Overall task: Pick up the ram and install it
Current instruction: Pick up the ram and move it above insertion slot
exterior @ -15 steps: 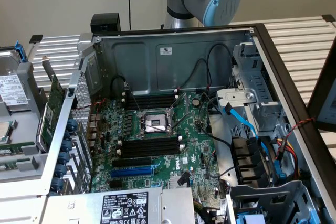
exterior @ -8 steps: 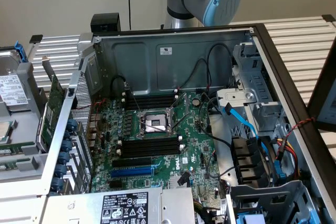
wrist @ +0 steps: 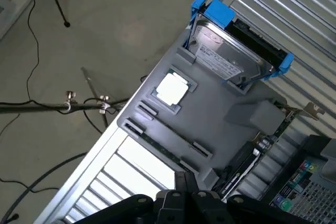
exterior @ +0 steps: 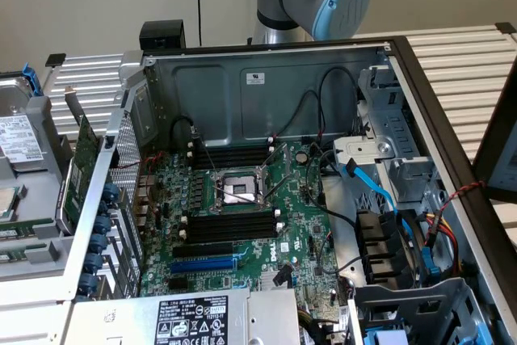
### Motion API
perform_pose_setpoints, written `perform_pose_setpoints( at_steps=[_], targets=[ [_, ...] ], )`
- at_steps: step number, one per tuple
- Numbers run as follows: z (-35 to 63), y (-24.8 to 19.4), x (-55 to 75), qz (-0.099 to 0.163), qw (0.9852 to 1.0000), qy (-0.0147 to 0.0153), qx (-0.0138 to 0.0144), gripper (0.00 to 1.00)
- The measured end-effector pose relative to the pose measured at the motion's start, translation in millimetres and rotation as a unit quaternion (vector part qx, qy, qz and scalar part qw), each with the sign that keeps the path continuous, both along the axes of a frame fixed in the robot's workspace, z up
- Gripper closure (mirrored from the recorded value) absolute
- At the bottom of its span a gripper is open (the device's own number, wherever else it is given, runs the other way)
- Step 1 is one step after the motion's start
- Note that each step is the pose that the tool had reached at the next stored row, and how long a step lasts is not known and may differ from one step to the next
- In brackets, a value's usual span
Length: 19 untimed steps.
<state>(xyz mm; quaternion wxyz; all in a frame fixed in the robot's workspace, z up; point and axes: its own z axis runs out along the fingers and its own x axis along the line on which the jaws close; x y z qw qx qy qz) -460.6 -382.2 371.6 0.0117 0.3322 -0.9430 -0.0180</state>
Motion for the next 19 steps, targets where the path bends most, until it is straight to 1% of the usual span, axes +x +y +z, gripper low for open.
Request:
perform_pose_setpoints(
  at_steps=[2,5,7,9,12,14,16,19],
  targets=[
    [-0.1,0.0,0.0,0.018,0.9998,0.0000,0.0000,0.90],
    [-0.2,0.0,0.0,0.046,0.9990,0.0000,0.0000,0.90],
    [-0.2,0.0,0.0,0.064,0.9980,0.0000,0.0000,0.90],
    [-0.3,0.0,0.0,0.082,0.9966,0.0000,0.0000,0.90],
    [-0.4,0.0,0.0,0.109,0.9940,0.0000,0.0000,0.90],
    [-0.4,0.0,0.0,0.127,0.9919,0.0000,0.0000,0.90],
    [-0.5,0.0,0.0,0.145,0.9895,0.0000,0.0000,0.90],
    [-0.6,0.0,0.0,0.172,0.9852,0.0000,0.0000,0.90]
  ],
)
